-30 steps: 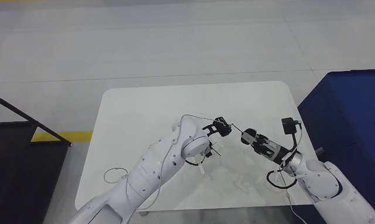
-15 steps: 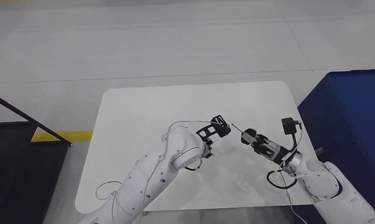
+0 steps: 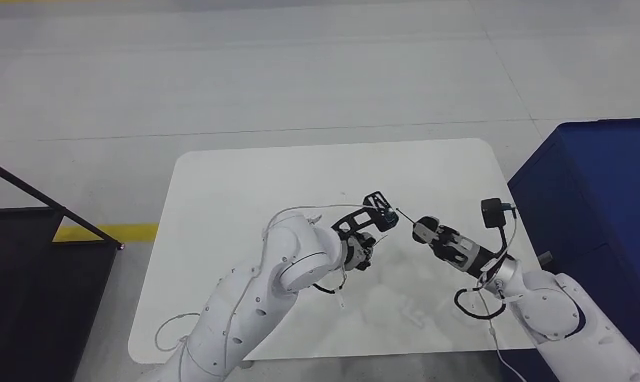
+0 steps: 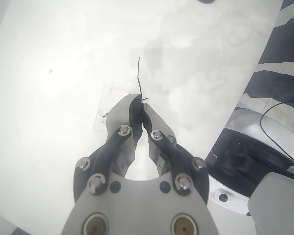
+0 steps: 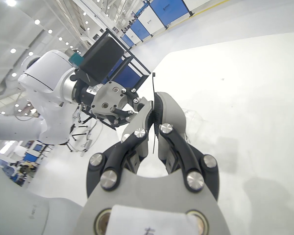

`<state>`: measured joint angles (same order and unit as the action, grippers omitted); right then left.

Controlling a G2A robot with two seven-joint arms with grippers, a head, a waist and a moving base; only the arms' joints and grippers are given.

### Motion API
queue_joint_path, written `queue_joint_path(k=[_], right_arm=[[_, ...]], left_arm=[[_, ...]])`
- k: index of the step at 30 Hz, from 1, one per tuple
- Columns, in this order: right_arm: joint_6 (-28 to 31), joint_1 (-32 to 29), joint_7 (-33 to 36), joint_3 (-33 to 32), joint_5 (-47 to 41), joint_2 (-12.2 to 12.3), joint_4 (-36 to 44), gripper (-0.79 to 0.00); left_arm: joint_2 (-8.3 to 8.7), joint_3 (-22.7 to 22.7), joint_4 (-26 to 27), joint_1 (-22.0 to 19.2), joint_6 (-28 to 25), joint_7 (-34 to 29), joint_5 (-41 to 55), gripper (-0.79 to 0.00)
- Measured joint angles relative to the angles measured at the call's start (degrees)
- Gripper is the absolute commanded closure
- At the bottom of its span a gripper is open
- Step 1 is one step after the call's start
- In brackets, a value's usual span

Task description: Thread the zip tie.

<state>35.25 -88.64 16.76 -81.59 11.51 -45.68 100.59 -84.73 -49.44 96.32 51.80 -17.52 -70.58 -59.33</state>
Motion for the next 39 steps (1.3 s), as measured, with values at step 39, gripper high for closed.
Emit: queue_joint_path(k=[39], right_arm=[[9.20, -5.78, -11.46, -13.01, 33.82, -0.04, 7.90, 0.000]], left_arm=[[1.11, 1.76, 16.15, 8.15, 21.34, 2.71, -16.40, 0.000]])
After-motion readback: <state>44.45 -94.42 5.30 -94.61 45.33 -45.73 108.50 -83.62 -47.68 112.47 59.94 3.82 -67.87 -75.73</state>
